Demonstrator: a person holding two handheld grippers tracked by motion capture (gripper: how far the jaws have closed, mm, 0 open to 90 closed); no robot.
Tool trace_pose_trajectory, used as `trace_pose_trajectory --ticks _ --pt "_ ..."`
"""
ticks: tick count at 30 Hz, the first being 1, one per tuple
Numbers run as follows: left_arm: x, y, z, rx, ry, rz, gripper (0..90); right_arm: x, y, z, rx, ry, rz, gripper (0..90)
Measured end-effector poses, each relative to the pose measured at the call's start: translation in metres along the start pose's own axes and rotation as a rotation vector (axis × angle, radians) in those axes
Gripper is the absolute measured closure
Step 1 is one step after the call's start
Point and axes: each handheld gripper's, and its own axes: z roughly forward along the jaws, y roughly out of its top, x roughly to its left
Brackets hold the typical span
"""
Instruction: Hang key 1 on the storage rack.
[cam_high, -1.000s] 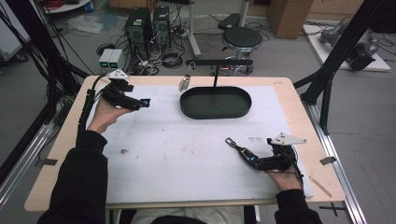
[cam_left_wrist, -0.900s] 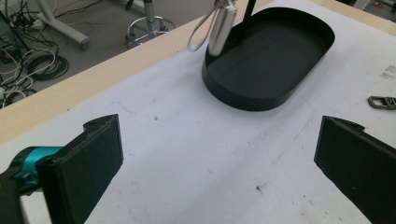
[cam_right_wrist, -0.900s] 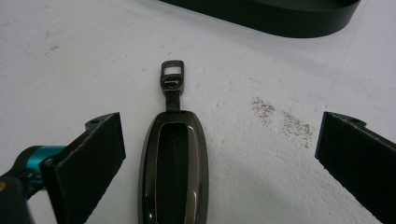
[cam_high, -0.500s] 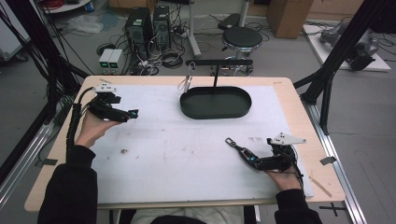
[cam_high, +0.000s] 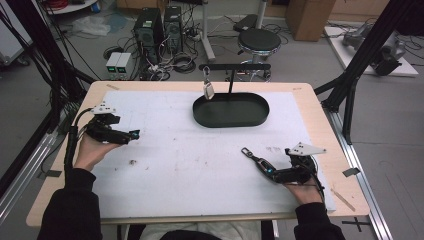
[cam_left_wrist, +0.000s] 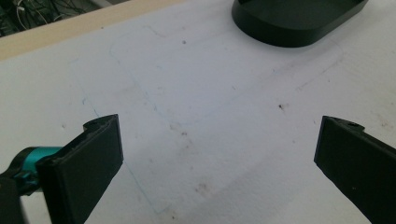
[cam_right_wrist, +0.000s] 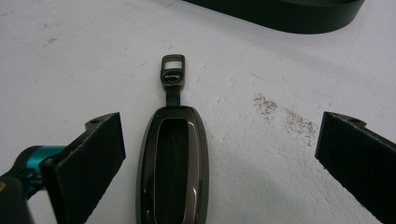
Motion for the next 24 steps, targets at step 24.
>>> trace_pose_trajectory --ticks 24 --pt "-0.019 -0.048 -0.029 -0.019 -0.03 0.008 1.7 0.001 0.001 0.0 -0.004 0.001 -0.007 0.7"
